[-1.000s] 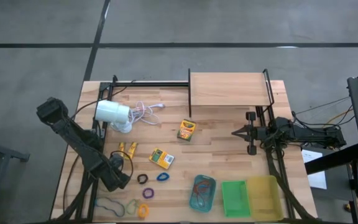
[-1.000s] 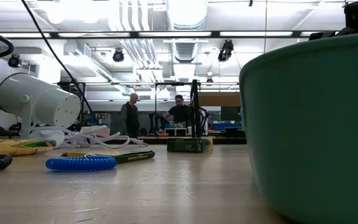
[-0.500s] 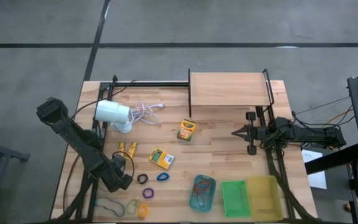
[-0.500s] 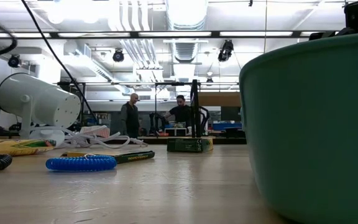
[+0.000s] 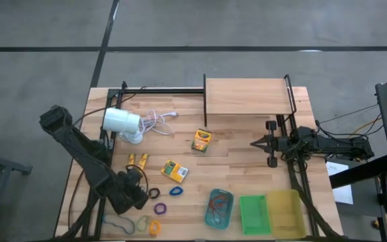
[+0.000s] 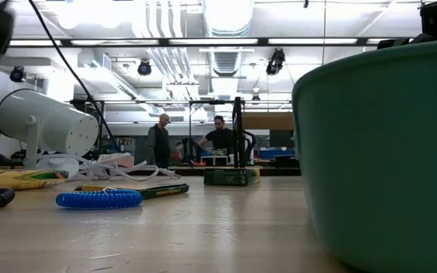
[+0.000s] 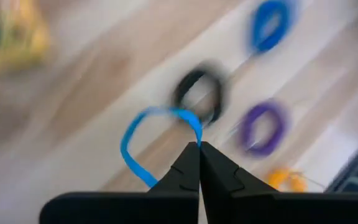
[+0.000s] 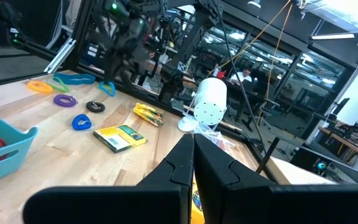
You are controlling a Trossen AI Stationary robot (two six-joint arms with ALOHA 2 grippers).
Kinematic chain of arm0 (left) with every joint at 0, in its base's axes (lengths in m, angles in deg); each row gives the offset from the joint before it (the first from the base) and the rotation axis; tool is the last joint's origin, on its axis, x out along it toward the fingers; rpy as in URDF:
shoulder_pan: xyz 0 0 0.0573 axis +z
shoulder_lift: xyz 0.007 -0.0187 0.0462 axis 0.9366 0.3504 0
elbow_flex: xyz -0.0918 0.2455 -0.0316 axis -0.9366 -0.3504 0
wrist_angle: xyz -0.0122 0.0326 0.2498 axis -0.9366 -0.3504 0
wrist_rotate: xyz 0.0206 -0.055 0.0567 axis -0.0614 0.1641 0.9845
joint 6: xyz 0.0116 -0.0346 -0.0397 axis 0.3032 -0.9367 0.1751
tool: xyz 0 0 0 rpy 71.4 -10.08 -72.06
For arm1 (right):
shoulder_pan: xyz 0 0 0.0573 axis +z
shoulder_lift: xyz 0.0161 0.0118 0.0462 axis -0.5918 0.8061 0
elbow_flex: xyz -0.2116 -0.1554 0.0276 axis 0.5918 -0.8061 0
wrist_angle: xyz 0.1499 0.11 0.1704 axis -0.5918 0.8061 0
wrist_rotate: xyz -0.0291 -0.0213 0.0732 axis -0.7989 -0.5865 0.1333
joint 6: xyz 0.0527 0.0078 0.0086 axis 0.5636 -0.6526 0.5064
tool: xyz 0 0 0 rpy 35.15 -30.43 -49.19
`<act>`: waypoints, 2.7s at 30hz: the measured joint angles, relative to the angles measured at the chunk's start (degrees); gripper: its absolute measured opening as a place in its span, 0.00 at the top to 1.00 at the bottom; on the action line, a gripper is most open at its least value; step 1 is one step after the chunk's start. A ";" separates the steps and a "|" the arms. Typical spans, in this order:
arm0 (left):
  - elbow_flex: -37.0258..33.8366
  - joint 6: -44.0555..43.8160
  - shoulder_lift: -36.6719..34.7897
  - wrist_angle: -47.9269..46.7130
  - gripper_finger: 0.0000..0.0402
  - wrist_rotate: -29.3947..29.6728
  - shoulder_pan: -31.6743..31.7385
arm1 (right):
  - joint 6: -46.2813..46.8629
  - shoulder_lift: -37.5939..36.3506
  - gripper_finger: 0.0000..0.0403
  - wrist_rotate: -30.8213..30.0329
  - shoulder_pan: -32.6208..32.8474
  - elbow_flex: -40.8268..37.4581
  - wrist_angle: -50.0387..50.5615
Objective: Pick & Place Office Desk Supplies
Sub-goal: Put the blue rubber band into the blue bin
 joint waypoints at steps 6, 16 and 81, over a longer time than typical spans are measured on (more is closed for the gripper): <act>3.25 14.39 0.00 4.53 0.99 23.70 -0.04 | 0.01 -0.02 0.98 0.00 0.00 0.01 -0.02; -1.73 63.77 2.97 47.82 0.99 41.31 0.61 | -0.01 -0.02 0.98 0.02 0.02 -0.01 0.01; 17.28 98.59 45.24 78.84 0.73 -7.21 21.33 | -0.01 0.02 0.98 0.02 0.02 0.01 -0.02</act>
